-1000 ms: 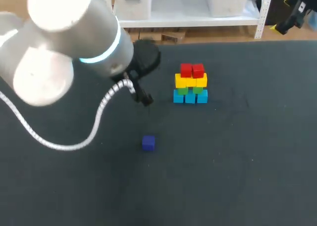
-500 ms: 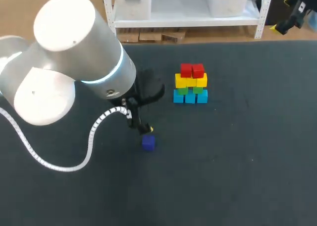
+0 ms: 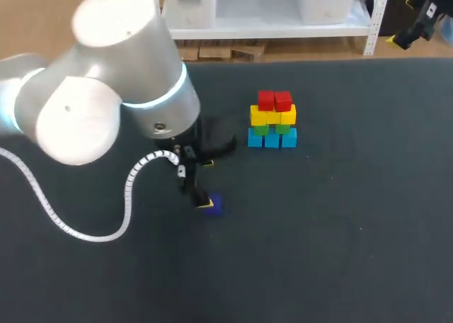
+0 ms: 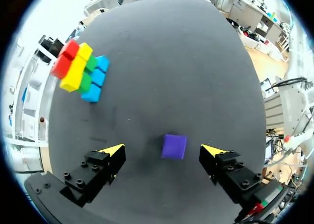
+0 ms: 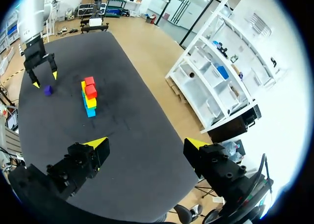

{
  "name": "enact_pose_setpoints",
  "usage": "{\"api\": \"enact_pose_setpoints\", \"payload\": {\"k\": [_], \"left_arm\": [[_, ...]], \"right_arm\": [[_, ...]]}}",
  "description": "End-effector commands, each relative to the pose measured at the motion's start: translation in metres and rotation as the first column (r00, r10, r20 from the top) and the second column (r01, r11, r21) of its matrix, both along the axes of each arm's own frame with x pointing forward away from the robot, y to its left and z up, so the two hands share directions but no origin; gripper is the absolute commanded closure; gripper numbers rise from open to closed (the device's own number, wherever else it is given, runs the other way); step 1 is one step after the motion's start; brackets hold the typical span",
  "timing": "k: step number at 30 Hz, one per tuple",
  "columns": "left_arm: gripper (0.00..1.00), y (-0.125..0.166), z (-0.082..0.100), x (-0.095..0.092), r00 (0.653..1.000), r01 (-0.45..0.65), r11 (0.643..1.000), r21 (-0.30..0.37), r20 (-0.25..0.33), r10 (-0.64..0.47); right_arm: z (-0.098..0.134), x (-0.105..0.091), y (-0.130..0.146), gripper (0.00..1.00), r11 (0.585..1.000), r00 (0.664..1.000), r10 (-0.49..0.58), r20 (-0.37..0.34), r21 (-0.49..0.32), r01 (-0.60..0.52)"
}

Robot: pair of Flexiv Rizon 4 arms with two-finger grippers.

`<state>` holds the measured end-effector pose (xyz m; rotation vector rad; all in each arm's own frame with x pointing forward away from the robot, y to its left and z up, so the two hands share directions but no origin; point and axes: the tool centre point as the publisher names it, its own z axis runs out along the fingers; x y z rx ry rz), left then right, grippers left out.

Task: Place the blue cubes, place green cubes on the blue cubes, place the yellow cubes on the green cubes, then place the red cubes on the yellow cubes, and place purple cube on the red cubes.

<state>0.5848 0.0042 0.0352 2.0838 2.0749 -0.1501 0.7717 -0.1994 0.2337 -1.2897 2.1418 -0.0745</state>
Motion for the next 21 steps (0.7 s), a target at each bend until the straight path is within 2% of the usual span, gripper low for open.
{"api": "enact_pose_setpoints", "payload": {"k": [1, 11, 14, 21], "left_arm": [[0.0, -0.011, -0.007, -0.002, 0.999, 0.012, 0.999, 0.04, -0.038, -0.011], [0.0, -0.01, -0.021, -0.02, 0.998, 0.016, 0.997, 0.073, -0.061, -0.011], [0.0, -0.008, -0.028, -0.02, 0.998, 0.022, 0.995, 0.097, -0.059, -0.016], [0.0, -0.012, -0.031, -0.016, 0.999, 0.019, 0.993, 0.115, -0.039, -0.015]], "right_arm": [[0.0, -0.002, 0.0, 0.0, 1.0, 1.0, -0.002, 0.003, 0.0, 0.002], [0.0, -0.002, 0.0, 0.0, 1.0, 1.0, -0.002, 0.003, 0.0, 0.002], [0.0, -0.002, 0.0, 0.0, 1.0, 1.0, -0.002, 0.003, 0.0, 0.002], [0.0, -0.002, 0.0, 0.0, 1.0, 1.0, -0.002, 0.003, 0.0, 0.002]]}}
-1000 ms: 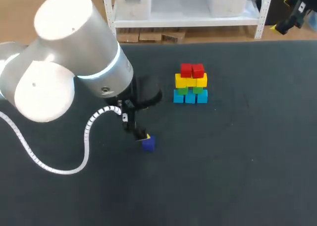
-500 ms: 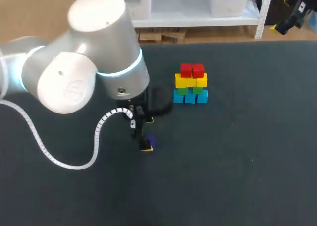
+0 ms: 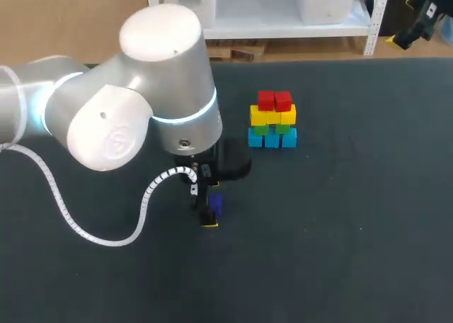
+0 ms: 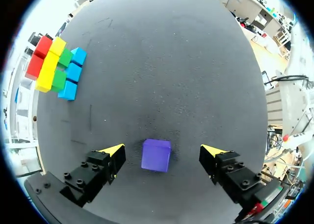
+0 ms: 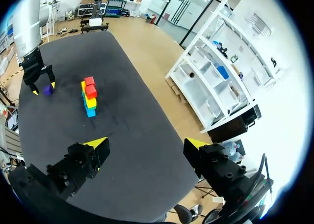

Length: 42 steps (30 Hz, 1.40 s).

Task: Place the blue cubes, place green cubes on the blue cubes, place the yellow cubes on the green cubes, then place the red cubes on the yellow cubes, and place purple cube on the red cubes.

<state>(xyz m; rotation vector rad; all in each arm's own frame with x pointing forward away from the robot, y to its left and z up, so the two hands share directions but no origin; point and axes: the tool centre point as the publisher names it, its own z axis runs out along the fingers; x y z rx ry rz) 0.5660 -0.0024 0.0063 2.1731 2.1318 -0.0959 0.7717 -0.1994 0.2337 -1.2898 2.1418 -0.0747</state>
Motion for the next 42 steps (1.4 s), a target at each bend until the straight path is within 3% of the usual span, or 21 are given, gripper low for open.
{"api": "enact_pose_setpoints", "payload": {"k": [1, 4, 6, 8, 9, 10, 14, 19, 26, 28, 33, 37, 42], "left_arm": [[0.0, -0.005, -0.003, 0.003, 1.0, 0.003, 1.0, 0.021, 0.004, -0.003], [0.0, -0.005, -0.006, 0.003, 1.0, 0.005, 0.999, 0.037, 0.005, -0.005], [0.53, -0.005, -0.007, 0.004, 1.0, 0.01, 0.999, 0.05, 0.005, -0.01], [0.6, -0.004, -0.009, 0.004, 1.0, 0.009, 0.998, 0.06, 0.003, -0.009], [0.67, -0.004, -0.009, 0.004, 1.0, 0.007, 0.998, 0.064, 0.002, -0.007], [0.81, -0.003, -0.009, 0.005, 1.0, 0.005, 0.998, 0.065, 0.002, -0.005], [1.0, -0.003, -0.008, 0.007, 1.0, 0.0, 0.998, 0.071, 0.005, 0.0], [1.0, -0.002, -0.007, 0.007, 1.0, 0.002, 0.997, 0.083, 0.005, -0.002], [1.0, 0.005, 0.01, 0.018, 1.0, -0.025, 0.989, 0.144, 0.003, 0.025], [1.0, 0.007, 0.022, 0.025, 0.999, -0.048, 0.988, 0.149, 0.011, 0.046], [1.0, 0.008, 0.067, 0.054, 0.986, -0.141, 0.977, 0.159, 0.109, 0.125], [1.0, 0.01, 0.091, 0.071, 0.977, -0.203, 0.965, 0.165, 0.1, 0.189], [1.0, 0.005, 0.118, 0.084, 0.981, -0.176, 0.976, 0.126, 0.101, 0.164]], "right_arm": [[0.0, -0.002, 0.0, 0.0, 1.0, 1.0, -0.002, 0.003, 0.0, 0.002], [0.0, -0.002, 0.0, 0.0, 1.0, 1.0, -0.002, 0.003, 0.0, 0.002], [0.0, -0.002, 0.0, 0.0, 1.0, 1.0, -0.002, 0.003, 0.0, 0.002], [0.0, -0.002, 0.0, 0.0, 1.0, 1.0, -0.002, 0.003, 0.0, 0.002], [0.0, -0.002, 0.0, 0.0, 1.0, 1.0, -0.002, 0.003, 0.0, 0.002], [0.0, -0.002, 0.0, 0.0, 1.0, 1.0, -0.002, 0.003, 0.0, 0.002], [0.0, -0.002, 0.0, 0.0, 1.0, 1.0, -0.002, 0.003, 0.0, 0.002], [0.0, -0.002, 0.0, 0.0, 1.0, 1.0, -0.002, 0.003, 0.0, 0.002], [0.0, -0.002, 0.0, 0.0, 1.0, 1.0, -0.002, 0.003, 0.0, 0.002], [0.0, -0.002, 0.0, 0.0, 1.0, 1.0, -0.002, 0.003, 0.0, 0.002], [0.0, -0.002, 0.0, 0.0, 1.0, 1.0, -0.002, 0.003, 0.0, 0.002], [0.0, -0.002, 0.0, 0.0, 1.0, 1.0, -0.002, 0.003, 0.0, 0.002], [0.0, -0.002, 0.0, 0.0, 1.0, 1.0, -0.002, 0.003, 0.0, 0.002]]}}
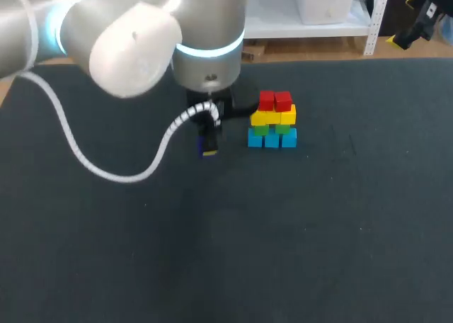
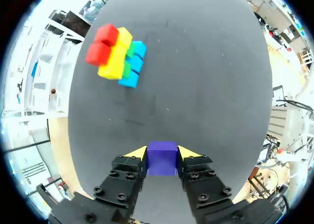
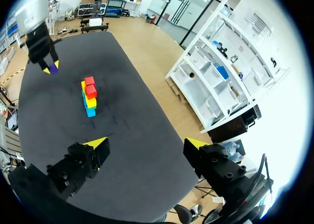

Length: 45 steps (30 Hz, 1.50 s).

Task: Place the blue cubes, place green cubes on the blue cubes, place the yellow cubes on the green cubes, then place the red cubes on the yellow cubes, and place purple cube on the red cubes.

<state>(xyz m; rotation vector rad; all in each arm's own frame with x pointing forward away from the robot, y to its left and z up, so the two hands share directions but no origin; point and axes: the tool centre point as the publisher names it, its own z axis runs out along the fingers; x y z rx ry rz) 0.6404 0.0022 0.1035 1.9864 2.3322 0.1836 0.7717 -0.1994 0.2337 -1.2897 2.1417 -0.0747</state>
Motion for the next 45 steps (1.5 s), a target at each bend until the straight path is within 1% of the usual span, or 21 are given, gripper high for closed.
{"api": "enact_pose_setpoints", "payload": {"k": [1, 5, 11, 15, 17, 20, 21, 22, 25, 29, 34, 40, 45], "left_arm": [[1.0, 0.0, 0.026, 0.013, 1.0, 0.02, 1.0, -0.009, -0.01, -0.02], [1.0, -0.001, 0.036, 0.024, 0.999, 0.039, 0.999, -0.014, 0.008, -0.039], [1.0, -0.012, 0.053, 0.041, 0.998, 0.063, 0.996, -0.058, 0.025, -0.062], [1.0, -0.027, 0.064, 0.055, 0.996, 0.09, 0.992, -0.089, 0.034, -0.087], [1.0, -0.034, 0.069, 0.061, 0.995, 0.094, 0.991, -0.096, 0.035, -0.091], [1.0, -0.042, 0.076, 0.074, 0.998, 0.067, 0.991, -0.112, 0.017, -0.066], [1.0, -0.047, 0.08, 0.081, 0.997, 0.07, 0.993, -0.095, 0.025, -0.068], [1.0, -0.051, 0.083, 0.084, 0.997, 0.07, 0.993, -0.095, 0.026, -0.068], [1.0, -0.065, 0.087, 0.09, 0.996, 0.091, 0.991, -0.096, 0.026, -0.088], [1.0, -0.082, 0.086, 0.093, 0.994, 0.11, 0.987, -0.119, 0.01, -0.11], [1.0, -0.099, 0.081, 0.095, 0.991, 0.132, 0.983, -0.125, -0.01, -0.135], [1.0, -0.114, 0.074, 0.101, 0.985, 0.166, 0.978, -0.127, -0.031, -0.171], [1.0, -0.124, 0.067, 0.106, 0.979, 0.183, 0.974, -0.135, -0.066, -0.193]], "right_arm": [[0.0, -0.002, 0.0, 0.0, 1.0, 1.0, -0.002, 0.003, 0.0, 0.002], [0.0, -0.002, 0.0, 0.0, 1.0, 1.0, -0.002, 0.003, 0.0, 0.002], [0.0, -0.002, 0.0, 0.0, 1.0, 1.0, -0.002, 0.003, 0.0, 0.002], [0.0, -0.002, 0.0, 0.0, 1.0, 1.0, -0.002, 0.003, 0.0, 0.002], [0.0, -0.002, 0.0, 0.0, 1.0, 1.0, -0.002, 0.003, 0.0, 0.002], [0.0, -0.002, 0.0, 0.0, 1.0, 1.0, -0.002, 0.003, 0.0, 0.002], [0.0, -0.002, 0.0, 0.0, 1.0, 1.0, -0.002, 0.003, 0.0, 0.002], [0.0, -0.002, 0.0, 0.0, 1.0, 1.0, -0.002, 0.003, 0.0, 0.002], [0.0, -0.002, 0.0, 0.0, 1.0, 1.0, -0.002, 0.003, 0.0, 0.002], [0.0, -0.002, 0.0, 0.0, 1.0, 1.0, -0.002, 0.003, 0.0, 0.002], [0.0, -0.002, 0.0, 0.0, 1.0, 1.0, -0.002, 0.003, 0.0, 0.002], [0.0, -0.002, 0.0, 0.0, 1.0, 1.0, -0.002, 0.003, 0.0, 0.002], [0.0, -0.002, 0.0, 0.0, 1.0, 1.0, -0.002, 0.003, 0.0, 0.002]]}}
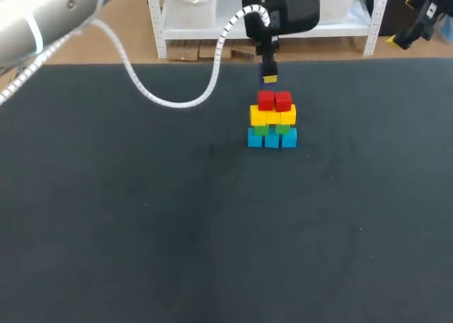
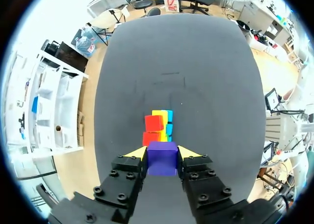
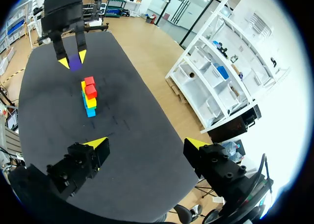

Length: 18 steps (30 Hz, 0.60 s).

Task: Place the blue cubes, place green cubes on the blue cubes, place the yellow cubes on the green cubes, then place the red cubes on the yellow cubes, and place purple cube on the red cubes.

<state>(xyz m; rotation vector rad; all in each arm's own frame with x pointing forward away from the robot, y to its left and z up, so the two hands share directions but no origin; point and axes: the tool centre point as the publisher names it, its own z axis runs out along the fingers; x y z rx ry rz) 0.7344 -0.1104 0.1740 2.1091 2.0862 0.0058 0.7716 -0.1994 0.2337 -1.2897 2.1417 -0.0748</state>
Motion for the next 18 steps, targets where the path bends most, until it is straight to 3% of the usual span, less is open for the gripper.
{"api": "enact_pose_setpoints", "payload": {"k": [1, 18], "left_arm": [[1.0, -0.013, -0.006, 0.013, 0.997, 0.018, 1.0, 0.023, -0.078, -0.016], [1.0, -0.026, -0.038, 0.023, 0.994, 0.026, 0.997, 0.068, -0.105, -0.019]], "right_arm": [[0.0, -0.002, 0.0, 0.0, 1.0, 1.0, -0.002, 0.003, 0.0, 0.002], [0.0, -0.002, 0.0, 0.0, 1.0, 1.0, -0.002, 0.003, 0.0, 0.002]]}}
